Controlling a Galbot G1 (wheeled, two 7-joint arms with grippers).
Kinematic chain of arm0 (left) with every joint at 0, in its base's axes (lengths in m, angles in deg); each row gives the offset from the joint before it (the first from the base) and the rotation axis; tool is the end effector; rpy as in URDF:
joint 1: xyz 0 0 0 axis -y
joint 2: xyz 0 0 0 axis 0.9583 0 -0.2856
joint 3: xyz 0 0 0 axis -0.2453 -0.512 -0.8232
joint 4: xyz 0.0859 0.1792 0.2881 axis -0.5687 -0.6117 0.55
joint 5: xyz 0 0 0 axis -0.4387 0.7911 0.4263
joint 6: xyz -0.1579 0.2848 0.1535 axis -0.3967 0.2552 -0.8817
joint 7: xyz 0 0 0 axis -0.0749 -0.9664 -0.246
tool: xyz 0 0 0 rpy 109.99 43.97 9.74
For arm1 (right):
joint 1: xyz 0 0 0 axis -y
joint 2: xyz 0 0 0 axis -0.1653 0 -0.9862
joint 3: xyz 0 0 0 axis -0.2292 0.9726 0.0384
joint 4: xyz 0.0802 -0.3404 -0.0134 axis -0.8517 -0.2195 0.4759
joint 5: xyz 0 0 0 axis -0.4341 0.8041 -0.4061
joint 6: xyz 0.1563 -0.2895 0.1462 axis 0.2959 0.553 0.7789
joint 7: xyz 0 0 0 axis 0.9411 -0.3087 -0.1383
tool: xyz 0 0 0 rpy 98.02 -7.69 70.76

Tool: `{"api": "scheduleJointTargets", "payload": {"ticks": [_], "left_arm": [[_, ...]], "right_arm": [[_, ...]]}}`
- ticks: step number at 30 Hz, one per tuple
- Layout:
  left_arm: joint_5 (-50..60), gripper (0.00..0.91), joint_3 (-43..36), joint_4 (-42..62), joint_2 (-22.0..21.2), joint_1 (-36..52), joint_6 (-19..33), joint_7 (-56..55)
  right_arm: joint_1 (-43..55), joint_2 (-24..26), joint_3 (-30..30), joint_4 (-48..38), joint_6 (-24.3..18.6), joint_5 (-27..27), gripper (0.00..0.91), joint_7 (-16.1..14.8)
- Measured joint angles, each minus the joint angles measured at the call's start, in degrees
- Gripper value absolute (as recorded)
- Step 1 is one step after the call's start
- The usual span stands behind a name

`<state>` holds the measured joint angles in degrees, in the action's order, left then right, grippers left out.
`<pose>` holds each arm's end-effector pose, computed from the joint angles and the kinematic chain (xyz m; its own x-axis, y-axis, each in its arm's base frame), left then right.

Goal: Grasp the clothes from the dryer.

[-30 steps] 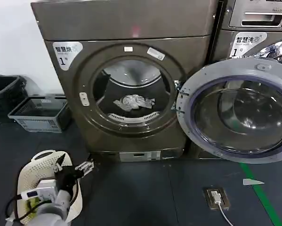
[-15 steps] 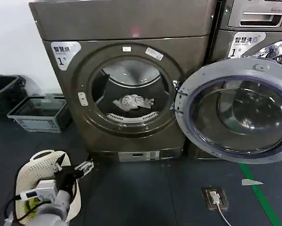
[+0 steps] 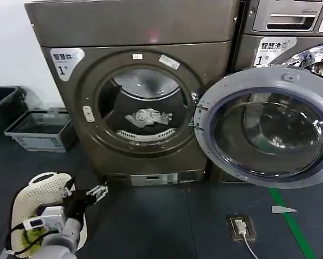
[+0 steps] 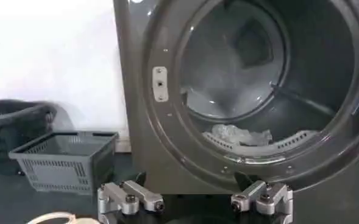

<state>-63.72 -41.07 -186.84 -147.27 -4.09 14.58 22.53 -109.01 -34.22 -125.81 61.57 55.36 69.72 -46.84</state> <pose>0.1981 0.0179 -0.1657 -0.9620 -0.0556 0.2671 -0.0371 0.9966 0.0739 -0.0997 -0.4840 0.0324 -0.0764 0.8822 -0.4647 0.9967 0.0540 -0.0613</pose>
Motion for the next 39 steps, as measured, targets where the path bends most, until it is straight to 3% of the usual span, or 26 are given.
{"api": "scheduleJointTargets", "payload": {"ticks": [39], "left_arm": [[-1.3,0.907,0.2,0.4,-0.55,0.2,0.0,-0.15]], "right_arm": [[-0.12,-0.5,-0.29,-0.64,-0.66,0.09,0.907,-0.14]]}}
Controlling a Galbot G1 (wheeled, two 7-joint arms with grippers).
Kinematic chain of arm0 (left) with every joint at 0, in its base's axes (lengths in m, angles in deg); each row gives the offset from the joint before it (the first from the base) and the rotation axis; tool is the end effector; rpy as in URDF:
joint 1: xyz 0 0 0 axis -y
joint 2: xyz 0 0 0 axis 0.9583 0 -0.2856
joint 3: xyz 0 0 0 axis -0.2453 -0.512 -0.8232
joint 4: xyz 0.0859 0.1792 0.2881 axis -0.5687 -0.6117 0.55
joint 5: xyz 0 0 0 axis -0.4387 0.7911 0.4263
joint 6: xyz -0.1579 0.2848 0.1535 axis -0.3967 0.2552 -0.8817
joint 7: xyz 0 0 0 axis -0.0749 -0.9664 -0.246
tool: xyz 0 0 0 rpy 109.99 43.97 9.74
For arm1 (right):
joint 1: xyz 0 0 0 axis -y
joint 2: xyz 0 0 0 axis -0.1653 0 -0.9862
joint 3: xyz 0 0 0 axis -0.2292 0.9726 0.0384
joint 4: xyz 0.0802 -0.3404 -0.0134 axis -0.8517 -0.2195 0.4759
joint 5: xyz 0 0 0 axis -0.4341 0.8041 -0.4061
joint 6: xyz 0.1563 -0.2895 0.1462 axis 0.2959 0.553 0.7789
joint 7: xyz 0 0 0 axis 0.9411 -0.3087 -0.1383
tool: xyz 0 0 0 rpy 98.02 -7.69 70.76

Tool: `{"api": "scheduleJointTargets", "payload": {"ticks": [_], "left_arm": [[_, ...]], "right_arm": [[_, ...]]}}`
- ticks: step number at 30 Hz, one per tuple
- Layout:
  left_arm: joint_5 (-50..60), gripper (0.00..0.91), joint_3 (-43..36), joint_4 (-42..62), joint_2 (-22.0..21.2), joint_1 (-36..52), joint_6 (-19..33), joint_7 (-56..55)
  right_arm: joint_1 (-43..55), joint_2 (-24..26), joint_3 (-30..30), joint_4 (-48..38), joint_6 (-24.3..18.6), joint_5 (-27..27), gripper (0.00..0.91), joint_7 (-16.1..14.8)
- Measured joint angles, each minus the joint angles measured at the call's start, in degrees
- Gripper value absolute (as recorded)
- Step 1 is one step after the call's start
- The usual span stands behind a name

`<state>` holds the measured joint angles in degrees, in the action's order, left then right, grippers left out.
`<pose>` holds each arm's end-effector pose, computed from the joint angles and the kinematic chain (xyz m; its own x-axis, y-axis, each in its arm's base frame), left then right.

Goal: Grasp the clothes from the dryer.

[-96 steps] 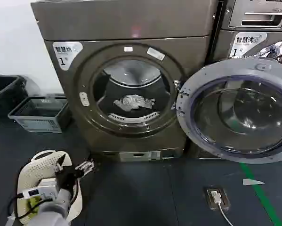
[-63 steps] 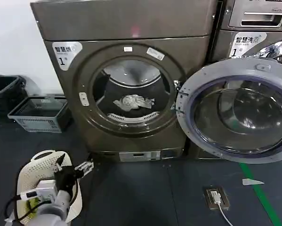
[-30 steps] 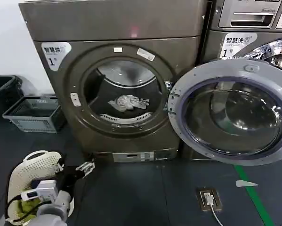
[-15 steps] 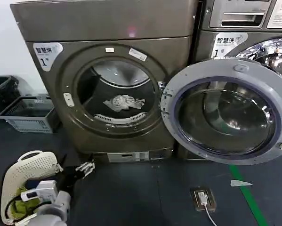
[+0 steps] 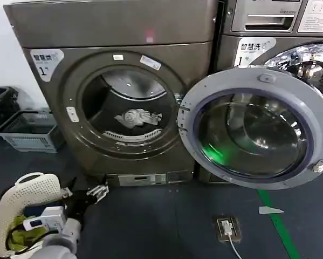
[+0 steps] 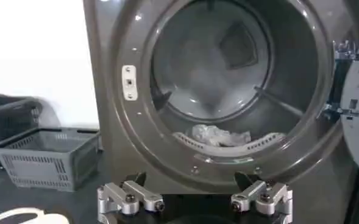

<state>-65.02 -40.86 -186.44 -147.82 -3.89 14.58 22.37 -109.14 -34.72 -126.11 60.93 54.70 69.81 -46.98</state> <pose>0.1997 0.0182 -0.1674 -0.9613 -0.0479 0.2712 -0.0366 0.9982 0.0465 -0.1048 -0.4861 0.0269 -0.0674 0.8850 -0.4607 0.9972 0.0451 -0.0593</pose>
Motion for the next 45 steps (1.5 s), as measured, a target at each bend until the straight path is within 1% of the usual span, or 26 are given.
{"api": "scheduleJointTargets", "payload": {"ticks": [8,18,45], "left_arm": [[0.24,0.907,-0.16,0.12,-0.03,-0.01,0.0,-0.02],[0.46,0.907,-0.29,0.23,0.1,-0.53,0.0,0.02],[0.45,0.907,-0.42,-0.25,0.18,-0.57,0.0,0.01]], "right_arm": [[-0.61,-0.3,-0.54,-0.27,-0.97,-0.04,0.907,0.71],[-0.54,-0.75,-0.82,0.2,-1.46,-1.46,0.907,2.21],[-1.67,-1.53,-1.7,0.3,-1.76,-2.6,0.907,2.63]]}}
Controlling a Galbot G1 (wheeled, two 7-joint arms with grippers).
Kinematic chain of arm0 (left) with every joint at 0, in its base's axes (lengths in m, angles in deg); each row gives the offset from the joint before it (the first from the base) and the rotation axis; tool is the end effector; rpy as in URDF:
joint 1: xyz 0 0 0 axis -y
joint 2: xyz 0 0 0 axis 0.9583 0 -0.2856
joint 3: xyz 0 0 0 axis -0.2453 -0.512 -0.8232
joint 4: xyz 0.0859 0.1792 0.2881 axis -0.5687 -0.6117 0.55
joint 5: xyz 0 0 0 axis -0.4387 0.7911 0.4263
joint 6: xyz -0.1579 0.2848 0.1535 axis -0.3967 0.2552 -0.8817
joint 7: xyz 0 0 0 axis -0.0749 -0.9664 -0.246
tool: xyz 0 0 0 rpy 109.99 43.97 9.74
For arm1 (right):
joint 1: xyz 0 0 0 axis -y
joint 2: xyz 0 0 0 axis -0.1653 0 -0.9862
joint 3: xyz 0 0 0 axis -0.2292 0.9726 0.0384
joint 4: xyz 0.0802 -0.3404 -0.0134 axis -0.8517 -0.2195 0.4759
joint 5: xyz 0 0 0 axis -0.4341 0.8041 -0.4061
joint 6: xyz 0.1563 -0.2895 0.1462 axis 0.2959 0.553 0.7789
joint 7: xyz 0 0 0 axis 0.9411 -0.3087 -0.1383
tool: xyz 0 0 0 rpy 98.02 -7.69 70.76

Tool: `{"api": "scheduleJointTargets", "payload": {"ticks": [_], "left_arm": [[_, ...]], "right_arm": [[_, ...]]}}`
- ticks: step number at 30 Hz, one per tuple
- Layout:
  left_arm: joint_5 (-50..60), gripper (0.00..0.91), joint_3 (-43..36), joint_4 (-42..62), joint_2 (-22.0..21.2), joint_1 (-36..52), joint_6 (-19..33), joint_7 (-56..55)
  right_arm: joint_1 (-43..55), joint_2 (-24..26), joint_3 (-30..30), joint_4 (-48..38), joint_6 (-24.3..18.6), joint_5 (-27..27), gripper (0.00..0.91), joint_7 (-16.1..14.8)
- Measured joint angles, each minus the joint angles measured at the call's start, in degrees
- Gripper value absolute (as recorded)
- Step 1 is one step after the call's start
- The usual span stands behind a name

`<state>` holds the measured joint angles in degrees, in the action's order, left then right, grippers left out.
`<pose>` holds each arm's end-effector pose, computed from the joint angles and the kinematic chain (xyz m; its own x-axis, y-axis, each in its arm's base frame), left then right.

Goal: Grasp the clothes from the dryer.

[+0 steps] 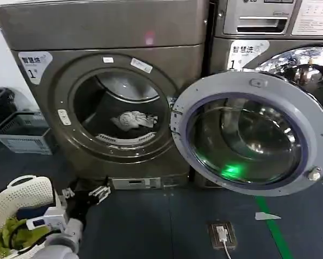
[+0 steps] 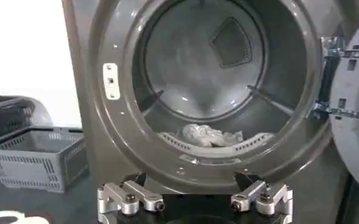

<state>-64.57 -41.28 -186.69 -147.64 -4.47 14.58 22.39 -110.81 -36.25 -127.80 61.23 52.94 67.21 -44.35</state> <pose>0.1974 0.0165 -0.1680 -0.9599 -0.0451 0.2768 -0.0313 0.9980 0.0542 -0.1196 -0.4815 0.0233 -0.0133 0.8762 -0.4818 0.9998 0.0063 -0.0162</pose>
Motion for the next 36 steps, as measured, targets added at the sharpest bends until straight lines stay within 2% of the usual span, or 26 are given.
{"api": "scheduleJointTargets", "payload": {"ticks": [36], "left_arm": [[0.09,0.907,0.26,0.18,0.1,-0.23,0.0,-0.17]], "right_arm": [[-0.4,-1.26,-0.11,0.42,-0.22,-0.39,0.907,0.08]]}}
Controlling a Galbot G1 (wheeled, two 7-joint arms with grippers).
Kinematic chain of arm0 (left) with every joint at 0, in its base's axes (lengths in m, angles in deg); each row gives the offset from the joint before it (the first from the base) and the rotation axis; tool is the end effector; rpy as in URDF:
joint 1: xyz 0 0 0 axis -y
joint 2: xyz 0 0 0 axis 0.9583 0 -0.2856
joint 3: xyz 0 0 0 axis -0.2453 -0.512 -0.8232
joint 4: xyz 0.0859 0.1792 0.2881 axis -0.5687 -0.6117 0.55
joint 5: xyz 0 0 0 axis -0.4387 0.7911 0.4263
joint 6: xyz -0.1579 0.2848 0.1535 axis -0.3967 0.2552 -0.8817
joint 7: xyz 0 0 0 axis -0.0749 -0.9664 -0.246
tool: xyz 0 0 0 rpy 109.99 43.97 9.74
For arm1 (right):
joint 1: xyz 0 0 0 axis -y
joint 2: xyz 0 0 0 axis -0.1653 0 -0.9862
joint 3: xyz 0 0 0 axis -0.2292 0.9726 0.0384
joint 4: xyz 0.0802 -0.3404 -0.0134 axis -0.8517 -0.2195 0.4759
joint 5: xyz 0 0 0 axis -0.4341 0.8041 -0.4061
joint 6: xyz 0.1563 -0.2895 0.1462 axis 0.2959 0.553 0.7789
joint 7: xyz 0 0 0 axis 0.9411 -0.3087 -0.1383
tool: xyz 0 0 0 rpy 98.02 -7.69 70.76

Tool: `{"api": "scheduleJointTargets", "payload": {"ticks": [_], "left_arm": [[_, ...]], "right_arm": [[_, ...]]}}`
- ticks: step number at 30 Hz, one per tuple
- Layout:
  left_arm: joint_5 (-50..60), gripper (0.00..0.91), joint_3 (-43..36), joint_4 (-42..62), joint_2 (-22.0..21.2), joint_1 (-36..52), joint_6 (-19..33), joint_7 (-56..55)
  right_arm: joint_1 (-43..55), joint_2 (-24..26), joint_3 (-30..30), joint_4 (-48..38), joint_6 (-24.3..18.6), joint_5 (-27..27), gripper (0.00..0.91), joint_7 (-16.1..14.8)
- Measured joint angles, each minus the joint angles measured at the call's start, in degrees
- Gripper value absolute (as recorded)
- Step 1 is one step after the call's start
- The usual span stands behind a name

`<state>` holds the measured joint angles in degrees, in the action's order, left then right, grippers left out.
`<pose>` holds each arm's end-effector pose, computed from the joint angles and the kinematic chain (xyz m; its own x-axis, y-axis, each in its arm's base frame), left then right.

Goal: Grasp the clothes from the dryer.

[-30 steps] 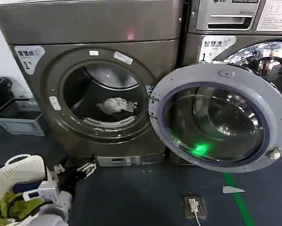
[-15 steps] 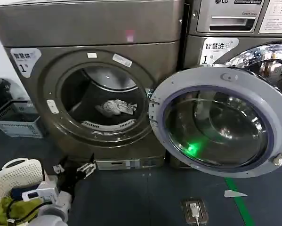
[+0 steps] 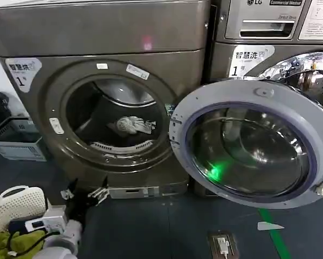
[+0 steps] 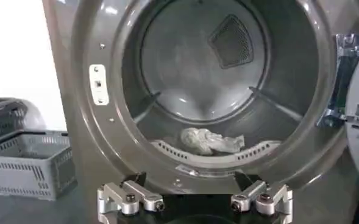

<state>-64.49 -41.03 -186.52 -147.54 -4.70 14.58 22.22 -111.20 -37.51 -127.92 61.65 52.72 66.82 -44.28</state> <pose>0.1972 0.0178 -0.1697 -0.9576 -0.0533 0.2830 -0.0379 0.9975 0.0596 -0.1245 -0.4786 0.0169 -0.0084 0.8800 -0.4749 0.9998 -0.0001 -0.0180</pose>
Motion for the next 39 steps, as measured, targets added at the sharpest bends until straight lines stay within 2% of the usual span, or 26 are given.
{"api": "scheduleJointTargets", "payload": {"ticks": [39], "left_arm": [[2.02,0.907,-0.87,0.93,0.24,-0.64,0.0,0.82]], "right_arm": [[-0.46,-0.29,-0.44,-0.27,-0.17,-0.12,0.907,-0.02]]}}
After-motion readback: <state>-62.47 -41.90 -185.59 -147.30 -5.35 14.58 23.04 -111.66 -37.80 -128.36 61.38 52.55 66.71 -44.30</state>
